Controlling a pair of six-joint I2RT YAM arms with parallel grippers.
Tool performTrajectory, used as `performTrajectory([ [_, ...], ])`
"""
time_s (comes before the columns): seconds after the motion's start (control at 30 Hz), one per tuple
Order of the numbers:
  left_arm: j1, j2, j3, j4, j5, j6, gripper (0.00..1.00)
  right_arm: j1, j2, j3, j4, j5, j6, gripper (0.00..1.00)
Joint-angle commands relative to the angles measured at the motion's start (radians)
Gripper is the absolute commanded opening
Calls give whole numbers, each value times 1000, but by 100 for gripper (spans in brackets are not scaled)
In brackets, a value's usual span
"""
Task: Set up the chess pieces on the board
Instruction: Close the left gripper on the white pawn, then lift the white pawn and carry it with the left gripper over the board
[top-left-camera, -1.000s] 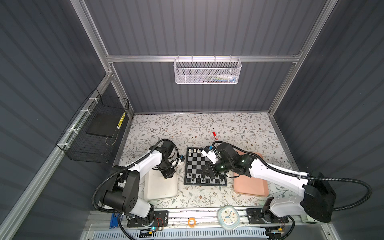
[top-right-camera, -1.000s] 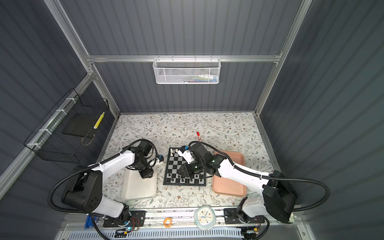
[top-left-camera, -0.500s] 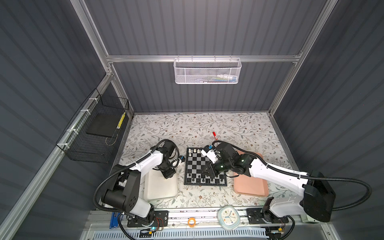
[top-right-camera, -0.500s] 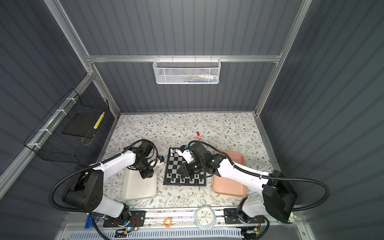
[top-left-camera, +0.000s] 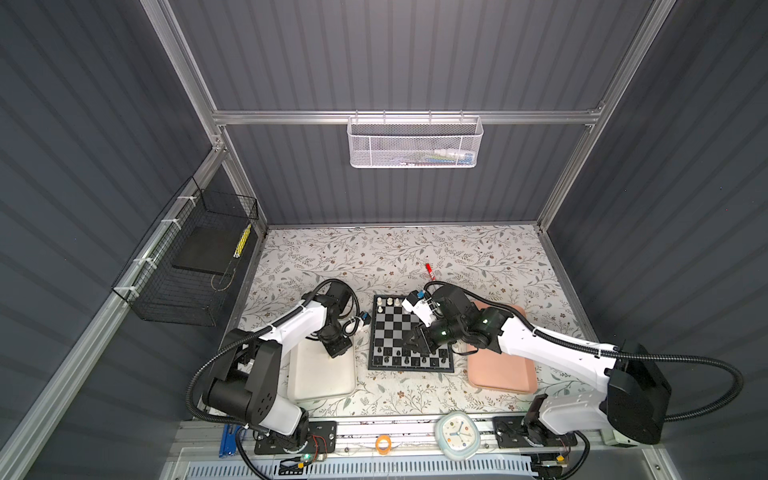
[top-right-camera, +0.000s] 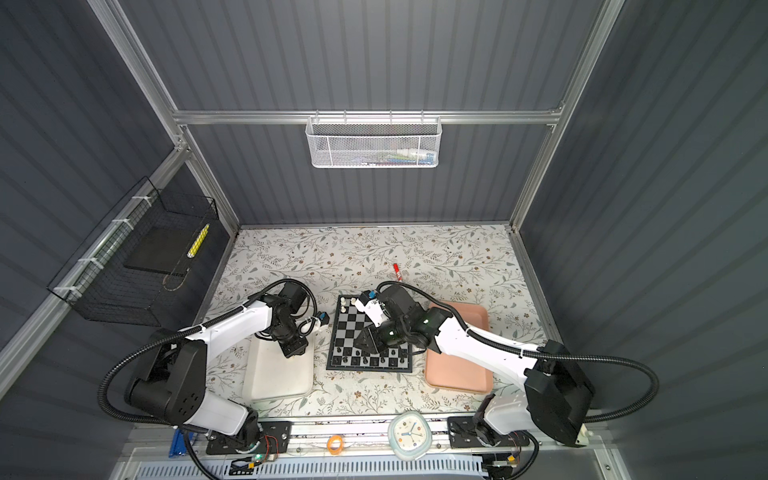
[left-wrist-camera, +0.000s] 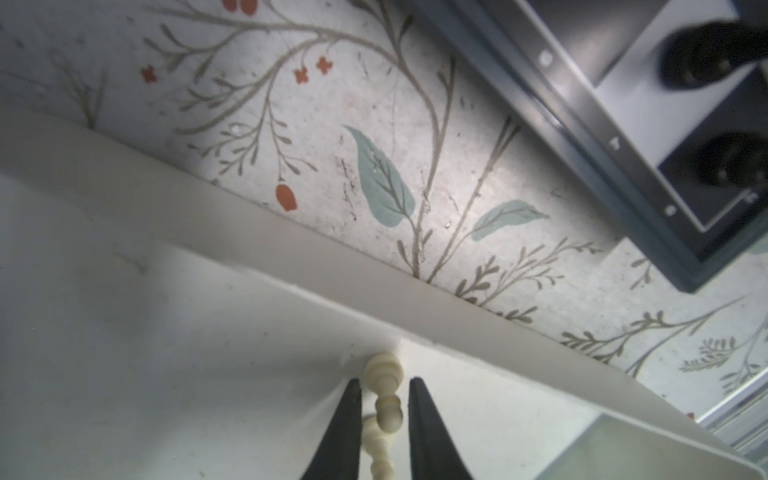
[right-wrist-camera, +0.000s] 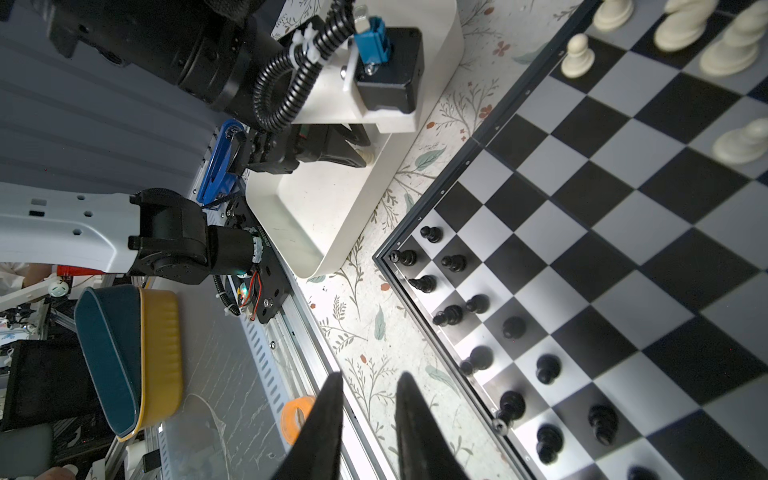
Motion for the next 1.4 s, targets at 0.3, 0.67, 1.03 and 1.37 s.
performTrajectory([
  [0.3,-13,8,-15,-3,-12,2,22,5,12,11,-6,-14,-9,25],
  [0.67,-16,10,-15,-6,-22,6,18,5,5,3,-2,-10,-6,25],
  [1.03,-22,9,-12,-9,-28,3,9,5,6,-6,9,-10,-3,25],
  [1.37,-24,-2,7,-26,-47,1,7,5,6,-10,13,-8,-3,25],
])
